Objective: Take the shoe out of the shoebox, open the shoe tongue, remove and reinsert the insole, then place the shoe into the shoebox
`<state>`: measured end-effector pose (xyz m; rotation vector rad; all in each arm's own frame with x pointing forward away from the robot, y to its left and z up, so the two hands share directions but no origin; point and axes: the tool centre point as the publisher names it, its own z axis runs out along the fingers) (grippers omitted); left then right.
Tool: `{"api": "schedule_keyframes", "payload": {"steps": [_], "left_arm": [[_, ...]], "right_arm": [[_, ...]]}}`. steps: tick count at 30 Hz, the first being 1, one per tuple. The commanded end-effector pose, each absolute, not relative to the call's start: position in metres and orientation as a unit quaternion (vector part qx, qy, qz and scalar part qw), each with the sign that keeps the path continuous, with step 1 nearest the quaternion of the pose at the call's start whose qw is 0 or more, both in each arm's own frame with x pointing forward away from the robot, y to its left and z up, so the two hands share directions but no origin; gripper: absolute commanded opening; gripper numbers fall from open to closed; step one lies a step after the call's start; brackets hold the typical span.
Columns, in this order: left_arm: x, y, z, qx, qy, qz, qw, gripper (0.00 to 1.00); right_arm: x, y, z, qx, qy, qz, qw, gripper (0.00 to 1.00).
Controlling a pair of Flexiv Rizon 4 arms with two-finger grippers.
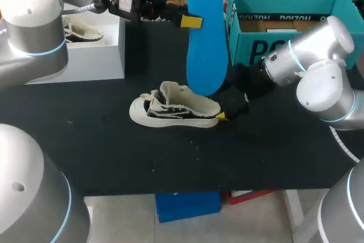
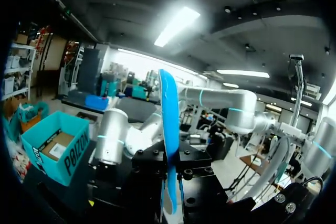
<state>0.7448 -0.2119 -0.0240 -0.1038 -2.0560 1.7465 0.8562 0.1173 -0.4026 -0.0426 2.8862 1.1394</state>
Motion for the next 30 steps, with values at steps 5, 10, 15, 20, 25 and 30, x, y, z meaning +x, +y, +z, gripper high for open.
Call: {"api": "schedule_keyframes", "payload": {"steps": [5, 10, 15, 20, 25, 30], "left_arm": [[0.745, -0.212, -0.024, -0.038, -0.744, 0.630, 0.219, 0.00], [0.745, -0.212, -0.024, -0.038, -0.744, 0.630, 0.219, 0.00], [0.745, -0.212, -0.024, -0.038, -0.744, 0.630, 0.219, 0.00], [0.745, -0.212, -0.024, -0.038, -0.744, 0.630, 0.219, 0.00], [0.745, -0.212, -0.024, -0.038, -0.744, 0.630, 0.219, 0.00], [0.745, -0.212, -0.024, -0.038, -0.744, 0.630, 0.219, 0.00]], "right_arm": [[0.854, 0.117, -0.394, -0.016, 0.974, 0.224, 0.024, 1.00], [0.854, 0.118, -0.392, -0.014, 0.985, 0.170, 0.040, 1.00], [0.856, 0.122, -0.389, -0.022, 0.991, 0.126, 0.044, 1.00], [0.858, 0.128, -0.386, -0.042, 0.994, 0.092, 0.045, 1.00], [0.861, 0.134, -0.384, -0.056, 0.995, 0.067, 0.045, 1.00], [0.863, 0.137, -0.384, -0.060, 0.995, 0.057, 0.046, 1.00]]}}
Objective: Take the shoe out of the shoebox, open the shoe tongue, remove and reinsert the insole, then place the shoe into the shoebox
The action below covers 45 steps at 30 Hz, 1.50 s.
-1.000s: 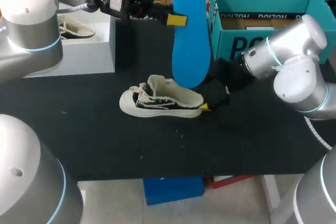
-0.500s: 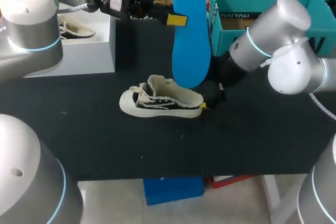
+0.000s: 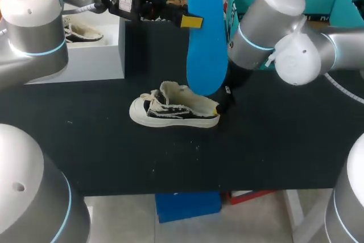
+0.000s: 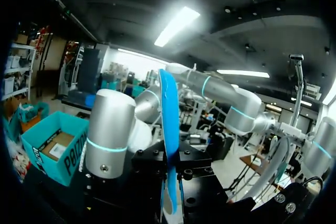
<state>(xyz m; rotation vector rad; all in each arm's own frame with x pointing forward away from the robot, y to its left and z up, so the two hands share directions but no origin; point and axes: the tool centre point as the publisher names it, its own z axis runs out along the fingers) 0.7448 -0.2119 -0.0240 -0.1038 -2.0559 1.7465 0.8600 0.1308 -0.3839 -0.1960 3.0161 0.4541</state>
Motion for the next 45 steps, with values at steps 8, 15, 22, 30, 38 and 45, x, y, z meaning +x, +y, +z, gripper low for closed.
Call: {"api": "schedule_keyframes", "payload": {"steps": [8, 15, 22, 30, 38, 45], "left_arm": [[0.7454, -0.2124, -0.0243, -0.038, -0.744, 0.630, 0.219, 0.00], [0.7454, -0.2124, -0.0243, -0.038, -0.744, 0.630, 0.219, 0.00], [0.7454, -0.2124, -0.0243, -0.038, -0.744, 0.630, 0.219, 0.00], [0.7454, -0.2124, -0.0243, -0.038, -0.744, 0.630, 0.219, 0.00], [0.7454, -0.2124, -0.0243, -0.038, -0.744, 0.630, 0.219, 0.00], [0.7454, -0.2124, -0.0243, -0.038, -0.744, 0.630, 0.219, 0.00]], "right_arm": [[0.8642, 0.1418, -0.3857, -0.061, 0.996, 0.039, 0.046, 1.00], [0.8645, 0.1440, -0.3856, -0.062, 0.997, 0.028, 0.045, 1.00], [0.8638, 0.1443, -0.3856, -0.064, 0.997, 0.016, 0.041, 1.00], [0.8628, 0.1434, -0.3845, -0.062, 0.997, 0.035, 0.035, 1.00], [0.8627, 0.1403, -0.3840, -0.058, 0.990, 0.123, 0.023, 1.00], [0.8594, 0.1420, -0.3858, -0.064, 0.978, 0.196, 0.012, 1.00]]}}
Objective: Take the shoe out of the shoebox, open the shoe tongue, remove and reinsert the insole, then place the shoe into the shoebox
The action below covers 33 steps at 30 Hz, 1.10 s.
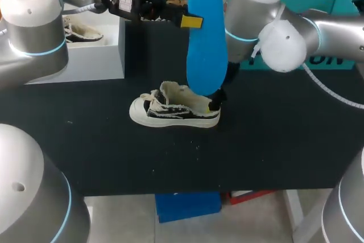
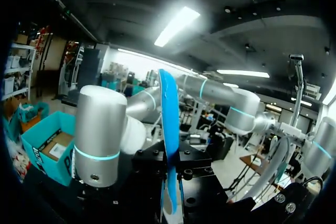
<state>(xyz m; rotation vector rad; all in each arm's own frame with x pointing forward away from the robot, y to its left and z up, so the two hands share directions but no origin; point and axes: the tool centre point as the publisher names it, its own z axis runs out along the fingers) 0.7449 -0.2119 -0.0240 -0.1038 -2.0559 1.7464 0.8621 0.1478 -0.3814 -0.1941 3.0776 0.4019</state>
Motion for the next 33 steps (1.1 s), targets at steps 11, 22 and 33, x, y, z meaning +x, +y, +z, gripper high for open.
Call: {"api": "schedule_keyframes", "payload": {"steps": [11, 22, 33], "left_arm": [[0.745, -0.212, -0.024, -0.038, -0.744, 0.630, 0.219, 0.00], [0.745, -0.212, -0.024, -0.038, -0.744, 0.630, 0.219, 0.00], [0.745, -0.212, -0.024, -0.038, -0.744, 0.630, 0.219, 0.00]], "right_arm": [[0.855, 0.145, -0.395, -0.024, 0.945, 0.325, 0.016, 1.00], [0.855, 0.140, -0.406, 0.006, 0.914, 0.404, 0.020, 1.00], [0.854, 0.135, -0.417, 0.026, 0.888, 0.458, 0.015, 1.00]]}}
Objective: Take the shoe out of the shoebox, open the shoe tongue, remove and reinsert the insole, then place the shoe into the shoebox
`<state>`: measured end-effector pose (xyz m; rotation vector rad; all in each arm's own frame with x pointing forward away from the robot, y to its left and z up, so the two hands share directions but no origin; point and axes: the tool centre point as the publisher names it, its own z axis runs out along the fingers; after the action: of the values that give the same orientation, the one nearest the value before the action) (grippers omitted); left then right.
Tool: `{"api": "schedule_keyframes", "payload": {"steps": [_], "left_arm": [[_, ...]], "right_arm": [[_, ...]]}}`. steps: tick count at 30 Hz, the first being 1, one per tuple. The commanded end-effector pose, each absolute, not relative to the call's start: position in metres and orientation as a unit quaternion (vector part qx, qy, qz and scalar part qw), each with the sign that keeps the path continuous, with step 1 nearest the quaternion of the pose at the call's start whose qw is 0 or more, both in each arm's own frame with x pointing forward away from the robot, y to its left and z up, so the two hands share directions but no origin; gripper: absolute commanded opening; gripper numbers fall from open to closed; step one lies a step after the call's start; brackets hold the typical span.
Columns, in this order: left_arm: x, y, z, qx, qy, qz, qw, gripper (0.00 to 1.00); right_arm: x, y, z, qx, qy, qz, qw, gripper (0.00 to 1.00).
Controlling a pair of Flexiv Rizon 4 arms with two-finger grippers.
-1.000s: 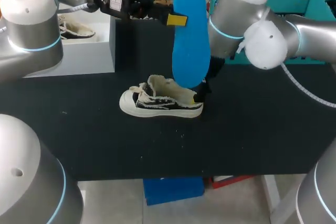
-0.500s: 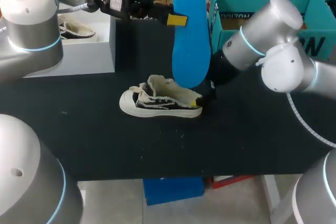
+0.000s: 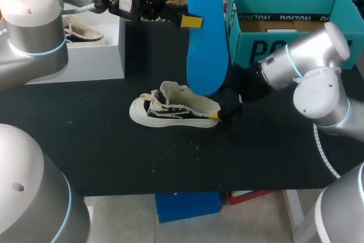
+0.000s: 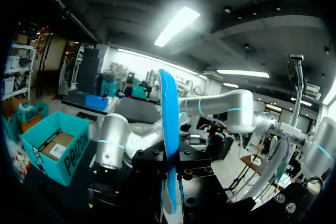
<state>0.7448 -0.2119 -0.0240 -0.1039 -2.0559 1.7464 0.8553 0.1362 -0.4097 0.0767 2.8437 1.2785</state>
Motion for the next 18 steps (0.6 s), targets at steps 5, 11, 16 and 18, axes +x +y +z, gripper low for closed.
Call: {"api": "schedule_keyframes", "payload": {"steps": [5, 11, 16, 18], "left_arm": [[0.745, -0.212, -0.024, -0.038, -0.744, 0.630, 0.219, 0.00], [0.745, -0.212, -0.024, -0.038, -0.744, 0.630, 0.219, 0.00], [0.745, -0.212, -0.024, -0.038, -0.744, 0.630, 0.219, 0.00], [0.745, -0.212, -0.024, -0.038, -0.744, 0.630, 0.219, 0.00]], "right_arm": [[0.855, 0.135, -0.420, 0.030, 0.882, 0.471, 0.012, 1.00], [0.855, 0.136, -0.424, 0.030, 0.880, 0.473, 0.009, 1.00], [0.854, 0.135, -0.428, 0.031, 0.880, 0.474, 0.004, 1.00], [0.854, 0.135, -0.428, 0.032, 0.879, 0.476, 0.003, 1.00]]}}
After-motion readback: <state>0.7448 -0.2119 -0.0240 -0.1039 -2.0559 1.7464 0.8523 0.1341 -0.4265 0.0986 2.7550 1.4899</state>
